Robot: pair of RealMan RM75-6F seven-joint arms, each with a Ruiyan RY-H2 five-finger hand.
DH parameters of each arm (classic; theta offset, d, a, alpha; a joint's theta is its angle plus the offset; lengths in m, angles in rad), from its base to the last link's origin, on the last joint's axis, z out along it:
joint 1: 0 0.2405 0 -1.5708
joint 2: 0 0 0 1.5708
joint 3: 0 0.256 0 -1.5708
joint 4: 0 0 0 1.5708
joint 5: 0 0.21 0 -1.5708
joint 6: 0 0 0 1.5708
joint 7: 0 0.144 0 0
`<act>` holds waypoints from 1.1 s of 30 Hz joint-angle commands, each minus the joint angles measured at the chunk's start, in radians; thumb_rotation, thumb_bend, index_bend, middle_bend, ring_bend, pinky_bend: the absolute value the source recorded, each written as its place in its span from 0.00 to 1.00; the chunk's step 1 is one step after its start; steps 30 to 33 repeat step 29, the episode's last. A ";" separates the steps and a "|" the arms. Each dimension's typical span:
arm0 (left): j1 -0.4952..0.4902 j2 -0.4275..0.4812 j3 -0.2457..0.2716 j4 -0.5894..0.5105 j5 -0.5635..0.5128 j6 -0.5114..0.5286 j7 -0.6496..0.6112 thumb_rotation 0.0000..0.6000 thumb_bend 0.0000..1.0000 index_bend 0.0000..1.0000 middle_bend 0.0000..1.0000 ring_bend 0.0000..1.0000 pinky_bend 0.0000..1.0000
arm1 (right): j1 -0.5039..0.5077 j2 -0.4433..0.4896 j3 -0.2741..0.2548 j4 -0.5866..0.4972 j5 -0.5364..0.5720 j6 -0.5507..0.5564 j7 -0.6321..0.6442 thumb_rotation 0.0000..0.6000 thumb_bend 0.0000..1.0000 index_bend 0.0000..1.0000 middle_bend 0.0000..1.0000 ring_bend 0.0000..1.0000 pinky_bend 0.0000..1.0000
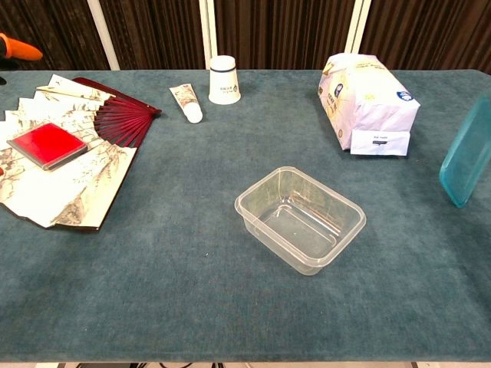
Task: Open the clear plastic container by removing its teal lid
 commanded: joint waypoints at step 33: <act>0.321 -0.096 -0.006 0.279 0.145 0.385 0.287 1.00 0.00 0.00 0.00 0.00 0.00 | -0.208 0.410 -0.201 -0.061 -0.218 0.120 0.339 1.00 0.20 0.00 0.00 0.00 0.00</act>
